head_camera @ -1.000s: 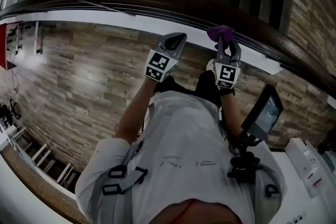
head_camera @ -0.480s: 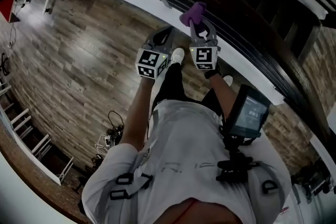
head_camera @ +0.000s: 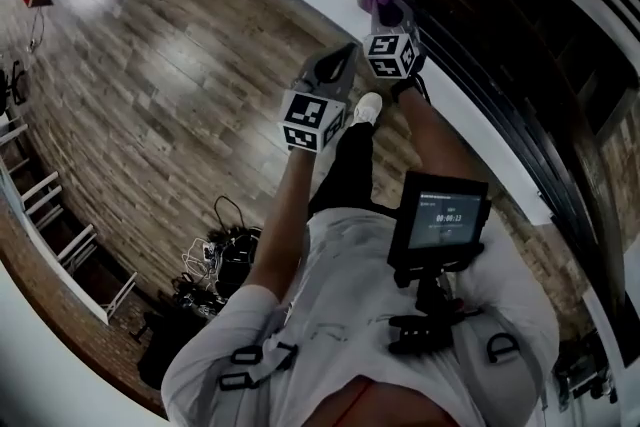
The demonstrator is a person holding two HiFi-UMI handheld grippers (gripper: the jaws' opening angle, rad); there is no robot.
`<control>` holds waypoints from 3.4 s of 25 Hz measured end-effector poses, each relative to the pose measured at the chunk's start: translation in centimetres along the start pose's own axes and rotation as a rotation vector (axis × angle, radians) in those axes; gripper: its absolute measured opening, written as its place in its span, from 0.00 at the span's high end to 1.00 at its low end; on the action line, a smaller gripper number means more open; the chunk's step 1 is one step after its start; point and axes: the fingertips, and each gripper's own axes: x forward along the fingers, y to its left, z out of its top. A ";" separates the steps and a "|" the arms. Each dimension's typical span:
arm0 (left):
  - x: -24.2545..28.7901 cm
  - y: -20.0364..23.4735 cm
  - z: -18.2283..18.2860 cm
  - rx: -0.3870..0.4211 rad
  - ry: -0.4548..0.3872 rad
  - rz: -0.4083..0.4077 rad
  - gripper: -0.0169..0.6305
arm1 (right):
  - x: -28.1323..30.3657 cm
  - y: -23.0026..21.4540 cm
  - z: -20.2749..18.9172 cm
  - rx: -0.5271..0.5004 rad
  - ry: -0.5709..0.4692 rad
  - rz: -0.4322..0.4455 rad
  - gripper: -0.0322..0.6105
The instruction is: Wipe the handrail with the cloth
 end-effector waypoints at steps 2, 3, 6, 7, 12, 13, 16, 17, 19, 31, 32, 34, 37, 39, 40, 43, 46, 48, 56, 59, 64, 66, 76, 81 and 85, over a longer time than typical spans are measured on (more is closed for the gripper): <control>-0.1 -0.4 -0.2 0.005 0.018 -0.008 0.97 | 1.7 0.3 -0.4 -0.012 0.037 0.018 0.87; -0.2 -0.5 -0.2 0.009 0.025 -0.012 0.97 | 2.5 0.3 -0.7 -0.019 0.064 0.023 0.87; -0.3 -0.5 -0.3 0.013 0.039 -0.030 0.97 | 4.1 -0.1 -2.6 -0.077 0.164 0.017 0.87; -0.4 -0.7 -0.5 0.017 0.050 -0.040 0.97 | 3.9 -0.5 -3.3 -0.119 0.189 0.010 0.87; 0.5 -4.3 0.0 0.041 0.071 -0.082 0.97 | -0.5 -4.9 -7.0 -0.083 0.260 -0.065 0.87; 0.8 -4.9 -0.1 0.046 0.074 -0.094 0.97 | -1.4 -5.5 -7.8 -0.063 0.266 -0.080 0.87; 1.5 -5.3 -0.9 0.065 0.090 -0.132 0.97 | -2.7 -5.7 -9.7 -0.028 0.278 -0.114 0.87; 1.6 -5.3 -1.3 0.070 0.100 -0.143 0.97 | -3.0 -5.7 -10.2 -0.012 0.283 -0.124 0.87; 1.9 -6.2 -2.0 0.077 0.119 -0.167 0.97 | -4.2 -6.0 -11.6 0.011 0.296 -0.144 0.87; 3.5 -18.5 -6.6 0.166 0.212 -0.369 0.97 | -17.1 -11.6 -21.4 0.105 0.375 -0.280 0.87; 3.5 -19.2 -6.8 0.177 0.221 -0.388 0.97 | -18.0 -11.8 -22.1 0.120 0.384 -0.290 0.87; 3.8 -20.9 -7.2 0.199 0.237 -0.425 0.97 | -20.0 -12.2 -23.9 0.164 0.419 -0.314 0.87; 4.8 -24.6 -7.8 0.240 0.259 -0.490 0.97 | -25.2 -13.9 -29.1 0.336 0.479 -0.401 0.87; 5.3 -27.8 -8.5 0.267 0.273 -0.535 0.97 | -29.7 -15.8 -31.8 0.443 0.441 -0.465 0.87; 5.5 -29.4 -9.0 0.279 0.280 -0.551 0.97 | -31.7 -17.1 -32.5 0.452 0.405 -0.486 0.87; 6.1 -34.2 -11.0 0.306 0.306 -0.591 0.97 | -37.0 -21.8 -34.3 0.435 0.327 -0.561 0.87; 6.2 -38.2 -12.6 0.341 0.334 -0.651 0.97 | -42.0 -25.7 -38.0 0.523 0.355 -0.670 0.87; 6.3 -40.6 -13.4 0.364 0.344 -0.684 0.97 | -45.3 -27.4 -41.0 0.574 0.388 -0.725 0.87; 7.9 -52.1 -16.6 0.436 0.365 -0.797 0.97 | -60.8 -36.4 -50.4 0.687 0.376 -0.968 0.87; 8.5 -57.4 -18.0 0.454 0.362 -0.843 0.97 | -67.1 -39.5 -54.3 0.707 0.391 -1.044 0.87; 9.7 -68.8 -22.1 0.470 0.358 -0.921 0.97 | -77.5 -44.4 -64.1 0.757 0.428 -1.124 0.87; 9.5 -71.1 -22.7 0.471 0.354 -0.950 0.97 | -80.0 -45.5 -66.1 0.775 0.450 -1.147 0.87; 9.7 -72.0 -20.5 0.472 0.328 -0.987 0.97 | -84.8 -46.5 -66.2 0.794 0.485 -1.217 0.87; 4.3 -73.3 -17.8 0.490 0.294 -0.995 0.97 | -89.1 -41.5 -59.1 0.749 0.371 -1.252 0.87; 0.3 -70.7 -13.7 0.472 0.205 -0.983 0.97 | -88.9 -36.3 -49.9 0.633 0.277 -1.240 0.87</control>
